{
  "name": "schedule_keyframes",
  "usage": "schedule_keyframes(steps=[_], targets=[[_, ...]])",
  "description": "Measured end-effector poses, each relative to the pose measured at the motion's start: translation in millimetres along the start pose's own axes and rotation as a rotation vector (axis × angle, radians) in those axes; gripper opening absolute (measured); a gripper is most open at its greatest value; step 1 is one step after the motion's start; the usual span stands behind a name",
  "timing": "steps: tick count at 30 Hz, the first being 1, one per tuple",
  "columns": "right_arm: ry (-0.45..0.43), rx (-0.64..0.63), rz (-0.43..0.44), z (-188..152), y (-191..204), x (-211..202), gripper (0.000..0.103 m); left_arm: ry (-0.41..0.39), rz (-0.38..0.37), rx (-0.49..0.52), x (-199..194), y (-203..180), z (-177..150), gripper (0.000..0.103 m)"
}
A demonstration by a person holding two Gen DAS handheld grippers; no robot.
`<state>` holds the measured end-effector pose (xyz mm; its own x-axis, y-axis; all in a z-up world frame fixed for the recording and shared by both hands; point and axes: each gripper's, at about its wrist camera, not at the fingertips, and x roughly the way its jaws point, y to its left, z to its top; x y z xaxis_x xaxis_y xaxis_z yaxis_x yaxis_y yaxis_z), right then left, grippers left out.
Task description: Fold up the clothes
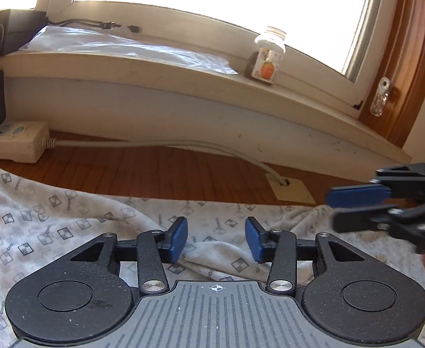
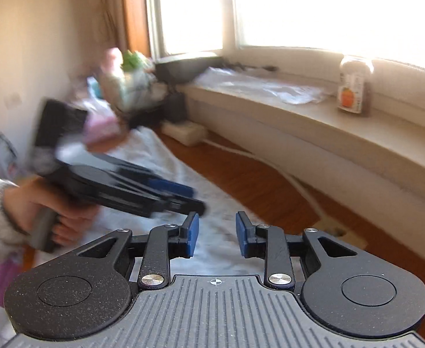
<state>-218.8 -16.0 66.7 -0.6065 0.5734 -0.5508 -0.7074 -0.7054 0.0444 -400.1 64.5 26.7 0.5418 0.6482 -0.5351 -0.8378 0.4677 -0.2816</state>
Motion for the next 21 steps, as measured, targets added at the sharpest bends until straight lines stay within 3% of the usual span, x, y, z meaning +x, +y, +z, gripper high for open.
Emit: schedule_keyframes(steps=[6, 7, 8, 11, 17, 21], targets=[[0.127, -0.029, 0.013, 0, -13, 48, 0.029, -0.034, -0.013, -0.021, -5, 4, -1, 0.046], [0.126, -0.034, 0.016, -1, -14, 51, 0.025, -0.036, -0.014, -0.024, -5, 4, -1, 0.046], [0.126, -0.039, 0.019, -2, -15, 53, 0.002, -0.039, -0.015, -0.027, -5, 4, -1, 0.046], [0.093, -0.060, -0.012, 0, -16, 55, 0.001, -0.046, -0.019, -0.036, -6, 6, -1, 0.046], [-0.018, -0.039, -0.175, 7, -26, 57, 0.001, -0.052, -0.022, -0.047, -7, 7, -1, 0.046], [-0.027, 0.041, -0.143, 2, -48, 39, 0.004, -0.053, -0.024, -0.051, -6, 8, -1, 0.046]])
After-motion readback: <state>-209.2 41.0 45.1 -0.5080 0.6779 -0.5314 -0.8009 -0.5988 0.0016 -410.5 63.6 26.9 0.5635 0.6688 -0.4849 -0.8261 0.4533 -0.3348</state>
